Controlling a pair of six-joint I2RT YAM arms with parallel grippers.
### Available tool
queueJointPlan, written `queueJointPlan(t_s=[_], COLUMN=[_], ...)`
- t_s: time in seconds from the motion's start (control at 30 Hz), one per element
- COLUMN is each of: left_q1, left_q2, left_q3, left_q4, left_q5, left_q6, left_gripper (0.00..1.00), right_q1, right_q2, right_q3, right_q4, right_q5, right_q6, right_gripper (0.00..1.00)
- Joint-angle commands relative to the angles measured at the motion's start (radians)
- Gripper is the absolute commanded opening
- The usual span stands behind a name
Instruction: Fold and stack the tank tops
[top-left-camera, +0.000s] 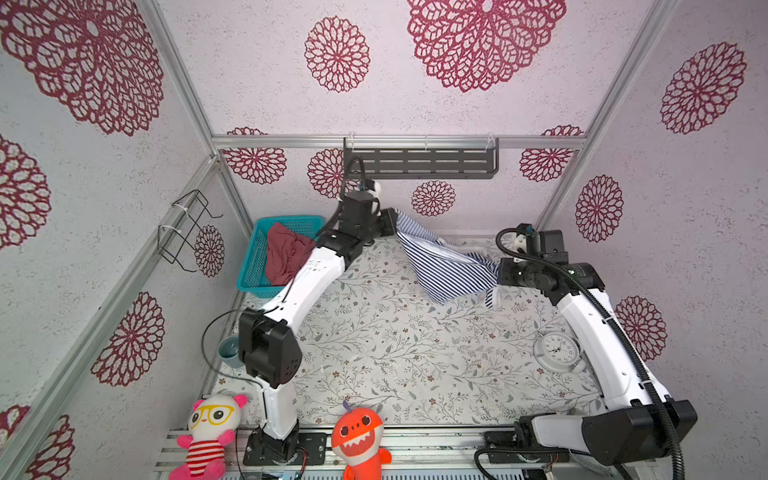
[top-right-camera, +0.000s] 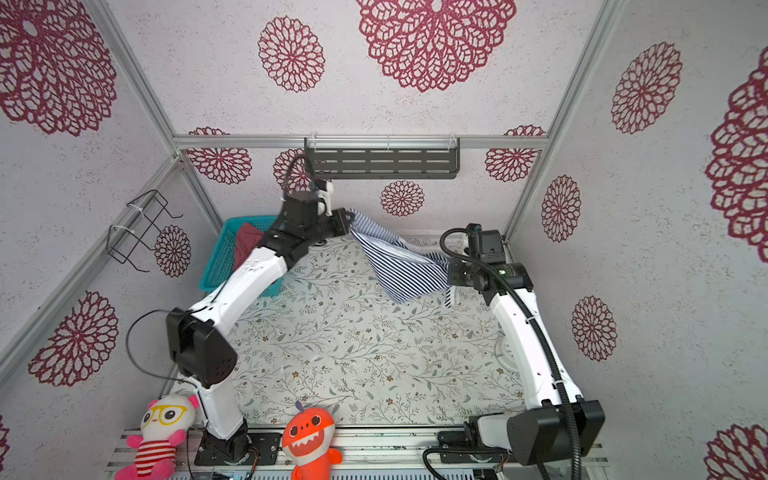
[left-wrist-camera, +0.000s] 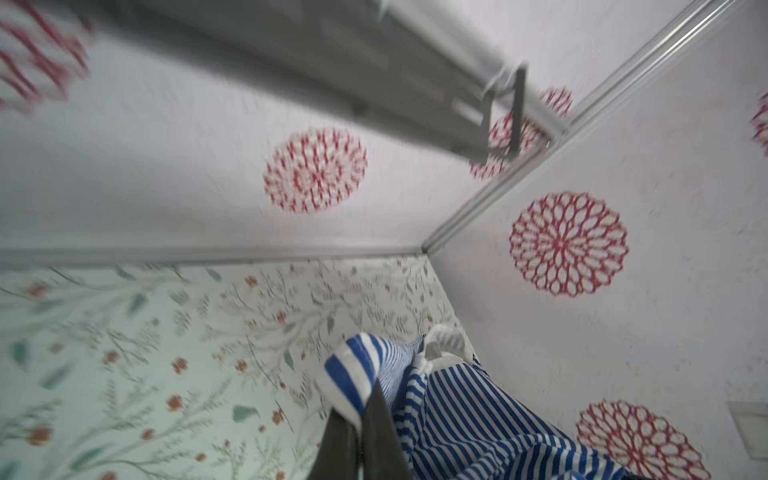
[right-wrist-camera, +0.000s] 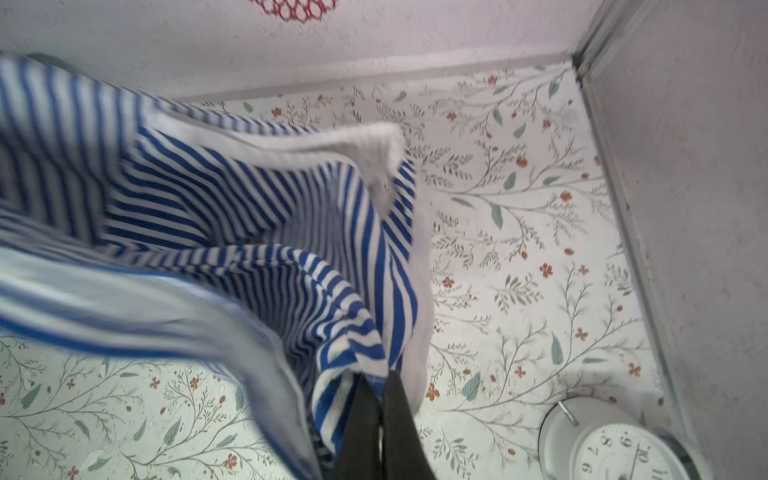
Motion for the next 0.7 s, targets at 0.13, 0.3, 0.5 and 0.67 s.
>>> queueJointPlan(t_s=[0.13, 0.3, 0.5, 0.67], left_q1=[-0.013, -0.04, -0.084, -0.093], left_q2=[-0.211, -0.291, -0.252, -0.314], left_q3=[-0.101, -0.552, -0.895, -1.061], left_q4=[-0.128, 0.093, 0.298, 0.311], left_q5=[-0.129, -0.099, -0.029, -0.007], left_q6=[0.092, -0.078, -0.245, -0.27], left_gripper=[0.0, 0.0, 0.0, 0.0], right_q1=[0.003, 0.043, 0.153, 0.134], right_q2=[0.037, 0.01, -0.045, -0.106], right_q3=[0.086, -0.229, -0.505, -0.61], right_q4=[-0.015, 0.141, 0.2, 0.139], right_q5=[-0.055, -0.157, -0.129, -0.092], right_q6=[-0.057, 0.011, 0.079, 0.18], right_gripper=[0.07, 0.1, 0.4, 0.48])
